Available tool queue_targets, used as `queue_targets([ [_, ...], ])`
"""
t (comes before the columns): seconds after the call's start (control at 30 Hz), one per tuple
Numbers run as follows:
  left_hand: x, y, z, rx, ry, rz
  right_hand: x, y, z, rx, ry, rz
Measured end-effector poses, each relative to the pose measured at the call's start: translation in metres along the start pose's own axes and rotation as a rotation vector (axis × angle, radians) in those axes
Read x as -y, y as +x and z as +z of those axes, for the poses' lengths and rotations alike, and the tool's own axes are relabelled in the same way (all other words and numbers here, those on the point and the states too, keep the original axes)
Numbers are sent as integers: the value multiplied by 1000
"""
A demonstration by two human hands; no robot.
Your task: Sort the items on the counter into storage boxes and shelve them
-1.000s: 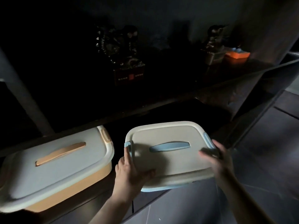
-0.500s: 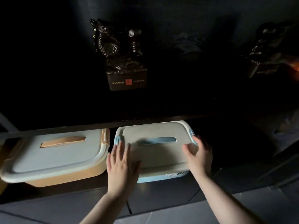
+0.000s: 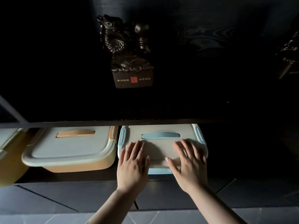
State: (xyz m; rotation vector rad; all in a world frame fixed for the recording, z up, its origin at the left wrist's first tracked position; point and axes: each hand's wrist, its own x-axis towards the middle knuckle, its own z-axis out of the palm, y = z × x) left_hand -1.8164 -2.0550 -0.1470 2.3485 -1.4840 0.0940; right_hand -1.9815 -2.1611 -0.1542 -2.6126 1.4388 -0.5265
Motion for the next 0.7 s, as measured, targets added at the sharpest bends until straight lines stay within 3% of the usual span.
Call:
queue_targets([
  [0.5, 15, 42, 13, 69, 59, 6, 3, 44, 13, 105, -32, 28],
  [0.6, 11, 42, 8, 84, -72, -53, 3, 42, 7, 94, 47, 14],
  [0.7, 14, 12, -4, 69, -232, -83, 2, 8, -4, -29, 146, 29],
])
